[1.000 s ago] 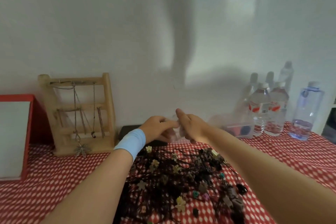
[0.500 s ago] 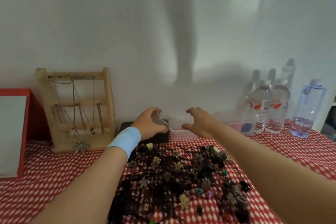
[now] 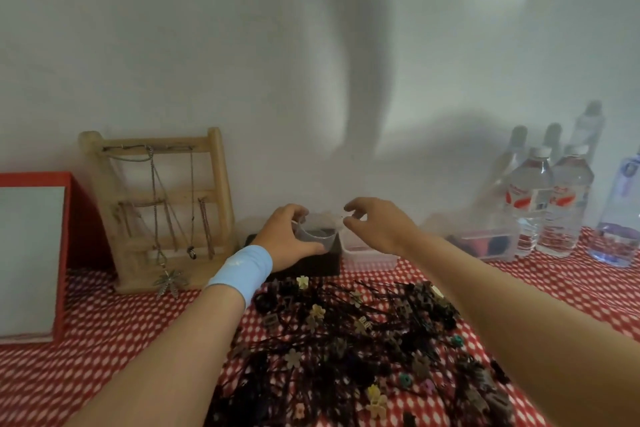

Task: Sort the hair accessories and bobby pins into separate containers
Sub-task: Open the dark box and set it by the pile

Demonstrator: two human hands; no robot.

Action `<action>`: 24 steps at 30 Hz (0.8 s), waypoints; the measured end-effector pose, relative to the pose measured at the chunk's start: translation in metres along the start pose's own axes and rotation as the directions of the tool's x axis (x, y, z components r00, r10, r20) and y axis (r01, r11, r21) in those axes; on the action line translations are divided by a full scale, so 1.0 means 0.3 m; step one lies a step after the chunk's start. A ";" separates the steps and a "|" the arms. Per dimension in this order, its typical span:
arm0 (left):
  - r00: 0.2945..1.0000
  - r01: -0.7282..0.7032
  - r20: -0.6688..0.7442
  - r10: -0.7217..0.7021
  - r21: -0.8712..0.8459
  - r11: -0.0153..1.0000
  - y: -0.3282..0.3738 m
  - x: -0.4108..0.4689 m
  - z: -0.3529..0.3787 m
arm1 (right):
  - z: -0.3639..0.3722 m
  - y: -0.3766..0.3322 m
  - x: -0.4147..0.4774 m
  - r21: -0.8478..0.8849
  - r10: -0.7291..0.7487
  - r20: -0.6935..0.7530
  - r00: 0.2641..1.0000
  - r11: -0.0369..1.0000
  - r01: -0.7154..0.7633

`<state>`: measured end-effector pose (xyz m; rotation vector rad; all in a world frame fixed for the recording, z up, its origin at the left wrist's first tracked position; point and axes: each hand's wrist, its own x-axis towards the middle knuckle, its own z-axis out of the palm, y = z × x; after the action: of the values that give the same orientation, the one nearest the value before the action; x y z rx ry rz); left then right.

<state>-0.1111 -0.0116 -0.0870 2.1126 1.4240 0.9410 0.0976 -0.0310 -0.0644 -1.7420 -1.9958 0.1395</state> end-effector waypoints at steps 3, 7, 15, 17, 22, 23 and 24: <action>0.999 0.035 -0.016 -0.035 -0.014 0.999 -0.012 -0.061 -0.049 | 0.035 -0.114 -0.019 0.176 -0.040 0.103 0.994 0.984 0.021; 0.998 0.064 -0.015 -0.063 0.084 0.994 -0.032 -0.173 -0.130 | 0.100 -0.225 -0.059 0.265 -0.072 0.160 0.984 0.964 0.027; 0.971 0.218 0.006 -0.239 0.387 0.896 -0.156 -0.322 -0.289 | 0.248 -0.422 -0.084 0.289 -0.206 0.353 0.913 0.952 0.104; 0.964 0.239 0.007 -0.265 0.411 0.880 -0.192 -0.339 -0.299 | 0.281 -0.446 -0.089 0.265 -0.209 0.394 0.895 0.958 0.108; 0.929 0.273 0.107 -0.354 0.448 0.851 -0.240 -0.362 -0.275 | 0.299 -0.442 -0.104 0.210 -0.216 0.432 0.876 0.968 0.135; 0.928 0.264 0.121 -0.352 0.451 0.853 -0.229 -0.361 -0.272 | 0.287 -0.431 -0.103 0.210 -0.217 0.406 0.888 0.968 0.140; 0.935 0.245 0.122 -0.332 0.451 0.858 -0.215 -0.353 -0.271 | 0.270 -0.416 -0.099 0.207 -0.212 0.367 0.906 0.968 0.143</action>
<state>-0.2375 -0.0866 -0.1064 2.1175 1.9082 0.3061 -0.0471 -0.0632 -0.0964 -1.4969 -2.3270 0.6227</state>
